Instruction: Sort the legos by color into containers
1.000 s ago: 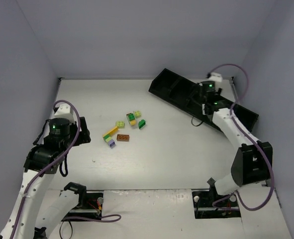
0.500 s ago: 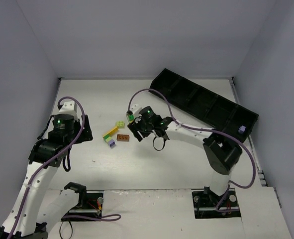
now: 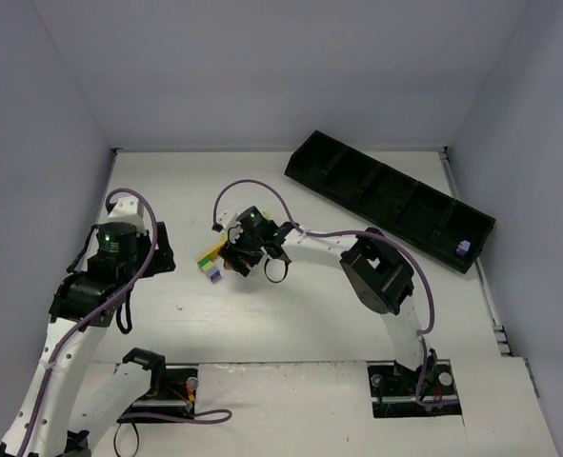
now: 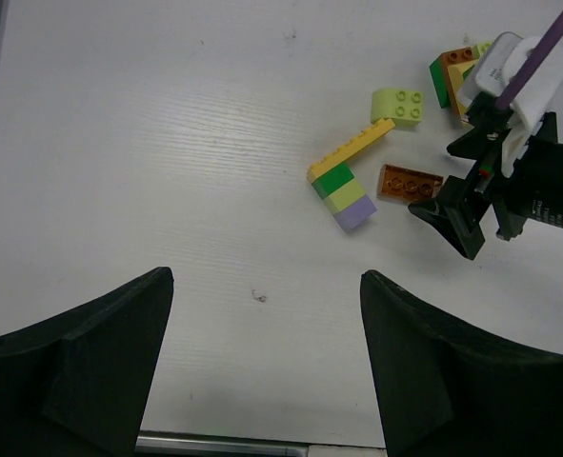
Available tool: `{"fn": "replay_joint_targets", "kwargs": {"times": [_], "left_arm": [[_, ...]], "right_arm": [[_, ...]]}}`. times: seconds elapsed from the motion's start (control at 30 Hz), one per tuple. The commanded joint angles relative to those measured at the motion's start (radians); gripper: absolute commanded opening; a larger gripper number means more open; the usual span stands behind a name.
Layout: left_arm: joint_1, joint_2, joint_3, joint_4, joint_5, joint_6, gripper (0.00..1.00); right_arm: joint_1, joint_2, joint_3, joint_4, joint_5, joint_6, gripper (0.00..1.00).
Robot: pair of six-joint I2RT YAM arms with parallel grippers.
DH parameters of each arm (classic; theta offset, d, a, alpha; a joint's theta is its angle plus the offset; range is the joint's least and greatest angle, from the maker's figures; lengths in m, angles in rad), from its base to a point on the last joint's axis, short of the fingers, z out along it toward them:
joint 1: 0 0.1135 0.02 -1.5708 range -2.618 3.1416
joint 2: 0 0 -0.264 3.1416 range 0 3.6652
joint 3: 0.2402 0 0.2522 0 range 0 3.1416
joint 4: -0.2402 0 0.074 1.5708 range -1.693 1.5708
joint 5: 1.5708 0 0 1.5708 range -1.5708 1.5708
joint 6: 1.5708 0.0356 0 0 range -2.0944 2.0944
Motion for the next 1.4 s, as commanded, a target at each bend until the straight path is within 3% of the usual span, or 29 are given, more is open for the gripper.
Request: {"fn": "replay_joint_targets", "kwargs": {"times": [0.0,0.1,0.2,0.27,0.3,0.33,0.5,0.6,0.8,1.07,1.37], "left_arm": [[-0.006,-0.005,0.014,0.013,-0.002,-0.008,0.73],[-0.006,0.0,0.017,0.01,0.0,-0.008,0.73],[-0.006,0.0,0.011,0.018,0.003,-0.011,0.73],[-0.006,0.001,0.007,0.022,0.004,-0.011,0.73],[-0.006,0.003,0.005,0.024,0.006,-0.011,0.73],[-0.006,0.003,0.007,0.025,0.007,-0.011,0.73],[-0.006,0.01,0.013,0.033,0.007,-0.011,0.73],[-0.006,0.018,0.017,0.041,0.006,-0.008,0.73],[-0.006,0.055,0.017,0.06,0.017,-0.024,0.73],[-0.006,0.067,0.005,0.079,0.046,-0.033,0.73],[-0.005,0.05,-0.013,0.073,0.041,-0.033,0.73]], "right_arm": [[0.007,0.017,0.069,0.016,-0.03,-0.032,0.69],[0.01,0.036,0.083,0.011,-0.036,-0.035,0.65],[0.019,0.034,0.069,0.013,-0.018,-0.04,0.51],[0.021,0.025,0.057,0.013,-0.008,-0.026,0.29],[0.021,0.017,0.038,0.014,-0.005,-0.023,0.1],[0.021,-0.002,0.027,0.014,-0.001,-0.018,0.0],[0.01,-0.159,-0.061,0.022,0.056,0.035,0.0],[-0.021,-0.352,-0.117,0.03,0.123,0.115,0.0],[-0.235,-0.58,-0.239,0.03,0.465,0.294,0.0],[-0.709,-0.673,-0.325,-0.058,0.611,0.527,0.0],[-0.9,-0.564,-0.332,-0.108,0.656,0.639,0.03]]}}
